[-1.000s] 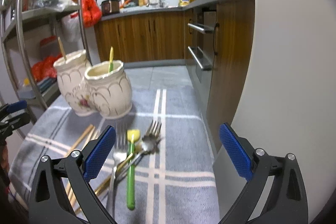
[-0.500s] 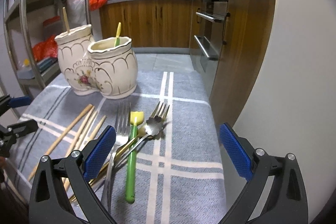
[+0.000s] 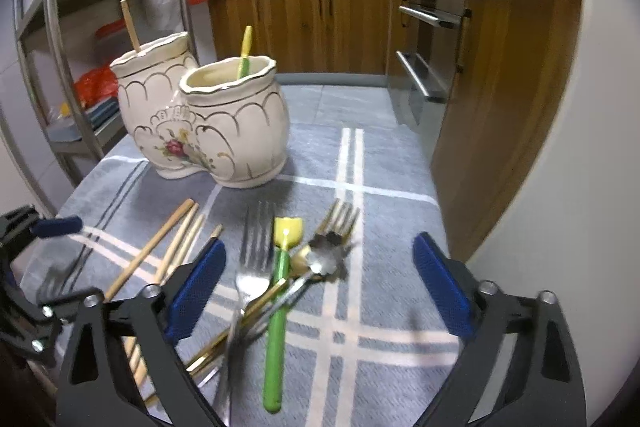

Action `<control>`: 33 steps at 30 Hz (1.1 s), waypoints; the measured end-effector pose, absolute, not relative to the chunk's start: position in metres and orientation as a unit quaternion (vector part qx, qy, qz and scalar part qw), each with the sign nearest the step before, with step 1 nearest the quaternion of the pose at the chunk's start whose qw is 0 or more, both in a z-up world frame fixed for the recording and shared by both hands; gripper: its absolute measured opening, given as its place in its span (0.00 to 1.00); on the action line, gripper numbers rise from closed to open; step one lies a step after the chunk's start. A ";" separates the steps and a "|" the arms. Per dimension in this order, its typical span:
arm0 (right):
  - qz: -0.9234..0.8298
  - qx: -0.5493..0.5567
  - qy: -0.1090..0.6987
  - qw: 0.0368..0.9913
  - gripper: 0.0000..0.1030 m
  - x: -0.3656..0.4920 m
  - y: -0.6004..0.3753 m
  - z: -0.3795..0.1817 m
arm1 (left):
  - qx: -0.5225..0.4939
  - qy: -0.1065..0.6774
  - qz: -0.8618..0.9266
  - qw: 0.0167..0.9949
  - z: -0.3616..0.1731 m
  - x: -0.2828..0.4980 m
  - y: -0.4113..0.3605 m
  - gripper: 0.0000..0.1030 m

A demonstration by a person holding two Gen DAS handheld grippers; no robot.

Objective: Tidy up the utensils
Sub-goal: 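Withdraw both tools from the holder back toward the loose utensils, then grasp another wooden chopstick with the left tool while the right grasps a silver fork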

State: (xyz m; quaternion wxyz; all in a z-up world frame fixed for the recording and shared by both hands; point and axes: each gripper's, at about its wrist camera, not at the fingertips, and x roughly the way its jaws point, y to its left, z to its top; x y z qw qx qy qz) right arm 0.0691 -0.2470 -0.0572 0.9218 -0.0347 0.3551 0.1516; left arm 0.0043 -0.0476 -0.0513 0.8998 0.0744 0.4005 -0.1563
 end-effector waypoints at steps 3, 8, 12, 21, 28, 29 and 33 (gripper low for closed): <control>0.163 -0.040 0.364 0.916 0.63 0.074 -0.240 -0.060 | 0.077 0.407 -0.164 0.895 -0.053 0.001 -0.051 0.69; 0.191 -0.033 0.377 0.906 0.48 0.081 -0.234 -0.065 | 0.077 0.423 -0.174 0.886 -0.057 -0.001 -0.055 0.50; 0.205 -0.025 0.386 0.899 0.37 0.086 -0.229 -0.067 | 0.079 0.422 -0.169 0.887 -0.059 -0.002 -0.056 0.42; 0.225 -0.016 0.411 0.883 0.21 0.097 -0.224 -0.073 | 0.079 0.420 -0.166 0.889 -0.058 0.003 -0.053 0.16; 0.220 -0.024 0.395 0.892 0.04 0.089 -0.226 -0.066 | 0.067 0.425 -0.165 0.888 -0.058 0.009 -0.046 0.06; 0.220 -0.024 0.391 0.893 0.03 0.088 -0.227 -0.064 | 0.070 0.424 -0.165 0.888 -0.058 0.008 -0.047 0.06; 0.221 -0.027 0.378 0.899 0.03 0.082 -0.230 -0.054 | 0.082 0.424 -0.165 0.887 -0.058 0.008 -0.050 0.06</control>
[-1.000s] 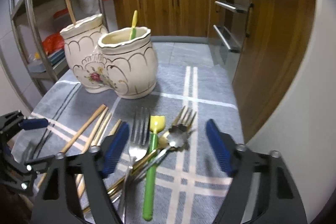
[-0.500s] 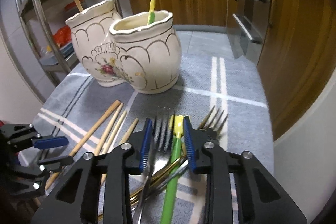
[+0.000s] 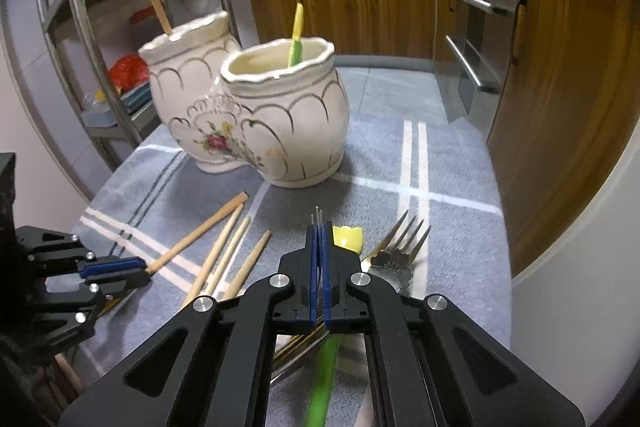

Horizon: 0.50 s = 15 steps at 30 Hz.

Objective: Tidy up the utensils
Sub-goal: 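Grasp another wooden chopstick with the left tool while the right grasps a silver fork, then lift the chopstick with the left tool while the right lifts the fork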

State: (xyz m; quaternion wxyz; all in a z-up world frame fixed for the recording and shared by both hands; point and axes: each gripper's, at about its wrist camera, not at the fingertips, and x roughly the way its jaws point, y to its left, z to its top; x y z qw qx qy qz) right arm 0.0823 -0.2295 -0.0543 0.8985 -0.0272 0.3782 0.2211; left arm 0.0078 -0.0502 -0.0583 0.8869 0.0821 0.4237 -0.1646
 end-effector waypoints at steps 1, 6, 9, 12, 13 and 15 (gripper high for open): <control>0.220 -0.028 0.373 0.901 0.03 0.080 -0.230 -0.052 | 0.083 0.424 -0.165 0.886 -0.058 0.008 -0.051 0.06; 0.215 -0.029 0.349 0.911 0.03 0.068 -0.236 -0.037 | 0.078 0.424 -0.183 0.883 -0.057 0.008 -0.052 0.06; 0.210 -0.031 0.334 0.918 0.03 0.059 -0.240 -0.028 | 0.066 0.408 -0.197 0.889 -0.051 0.004 -0.049 0.06; 0.208 -0.039 0.312 0.926 0.03 0.046 -0.244 -0.015 | 0.059 0.388 -0.203 0.897 -0.045 0.000 -0.044 0.06; 0.208 -0.040 0.306 0.928 0.03 0.044 -0.244 -0.012 | 0.053 0.376 -0.205 0.902 -0.042 -0.001 -0.041 0.06; 0.204 -0.042 0.293 0.933 0.03 0.037 -0.248 -0.003 | 0.054 0.370 -0.202 0.905 -0.041 -0.002 -0.039 0.06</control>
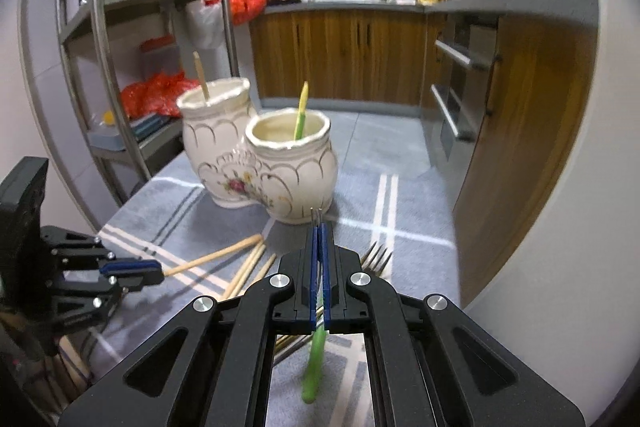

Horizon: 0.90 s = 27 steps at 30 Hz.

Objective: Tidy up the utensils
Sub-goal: 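Lift the chopstick with the left tool while the right lifts the fork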

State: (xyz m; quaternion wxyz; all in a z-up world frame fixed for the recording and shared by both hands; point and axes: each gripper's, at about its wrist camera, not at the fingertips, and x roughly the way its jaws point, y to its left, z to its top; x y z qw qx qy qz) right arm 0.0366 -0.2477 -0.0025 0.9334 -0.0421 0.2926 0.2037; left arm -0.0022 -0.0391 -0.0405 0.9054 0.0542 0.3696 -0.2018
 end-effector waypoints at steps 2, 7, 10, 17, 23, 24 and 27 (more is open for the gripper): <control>0.201 -0.041 0.281 0.937 0.03 0.033 -0.251 0.006 | 0.053 0.376 -0.201 0.903 -0.041 0.000 -0.038 0.05; 0.200 -0.044 0.265 0.942 0.03 0.026 -0.251 0.018 | 0.104 0.436 -0.216 0.868 -0.054 0.006 -0.049 0.06; 0.202 -0.047 0.254 0.945 0.03 0.021 -0.248 0.024 | 0.125 0.444 -0.212 0.862 -0.051 0.007 -0.054 0.14; 0.206 -0.050 0.231 0.950 0.03 0.011 -0.246 0.039 | 0.147 0.466 -0.211 0.847 -0.054 0.019 -0.062 0.31; 0.207 -0.045 0.220 0.952 0.03 0.009 -0.247 0.047 | 0.163 0.473 -0.220 0.838 -0.054 0.023 -0.068 0.06; 0.207 -0.045 0.218 0.953 0.03 0.009 -0.247 0.049 | 0.163 0.472 -0.218 0.839 -0.053 0.023 -0.067 0.05; 0.207 -0.044 0.213 0.954 0.03 0.007 -0.245 0.050 | 0.153 0.466 -0.218 0.844 -0.050 0.022 -0.060 0.05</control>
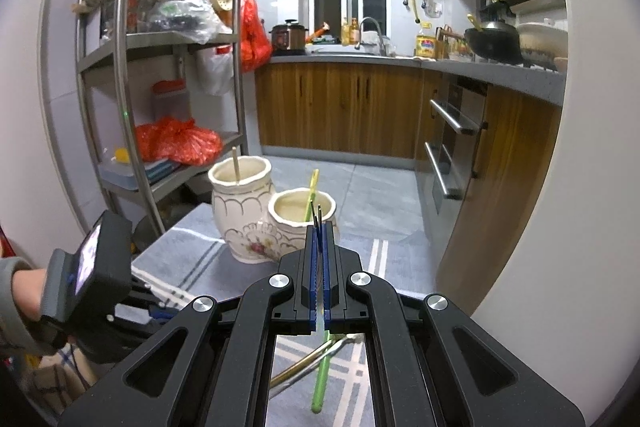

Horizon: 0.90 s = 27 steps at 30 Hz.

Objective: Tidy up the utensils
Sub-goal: 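Lift the chopstick with the left tool while the right lifts the fork, then lower the chopstick into the tall cup while the right lowers the fork into the short cup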

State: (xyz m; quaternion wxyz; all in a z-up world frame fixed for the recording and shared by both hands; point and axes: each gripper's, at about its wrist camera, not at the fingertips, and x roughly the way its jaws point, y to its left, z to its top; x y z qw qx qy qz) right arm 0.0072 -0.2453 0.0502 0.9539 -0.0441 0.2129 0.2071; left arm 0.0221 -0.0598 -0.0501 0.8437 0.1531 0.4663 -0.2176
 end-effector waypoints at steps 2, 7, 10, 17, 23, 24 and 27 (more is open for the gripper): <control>0.207 -0.045 0.212 0.954 0.03 0.007 -0.245 0.051 | 0.137 0.456 -0.219 0.851 -0.046 0.020 -0.051 0.05; 0.203 -0.044 0.212 0.955 0.03 0.009 -0.244 0.051 | 0.102 0.417 -0.232 0.873 -0.034 0.010 -0.027 0.05; 0.199 -0.041 0.211 0.956 0.03 0.012 -0.245 0.053 | 0.083 0.369 -0.252 0.891 -0.019 -0.001 -0.016 0.05; 0.193 -0.043 0.191 0.962 0.03 0.027 -0.240 0.070 | 0.055 0.243 -0.263 0.932 0.026 -0.010 -0.007 0.05; 0.175 -0.031 0.166 0.970 0.03 0.049 -0.237 0.093 | 0.008 0.162 -0.232 0.959 0.062 0.015 0.006 0.05; 0.170 -0.028 0.160 0.972 0.03 0.054 -0.237 0.098 | -0.008 0.150 -0.227 0.962 0.069 0.024 0.010 0.05; 0.156 -0.017 0.145 0.977 0.03 0.068 -0.235 0.110 | -0.041 0.120 -0.206 0.970 0.083 0.049 0.017 0.05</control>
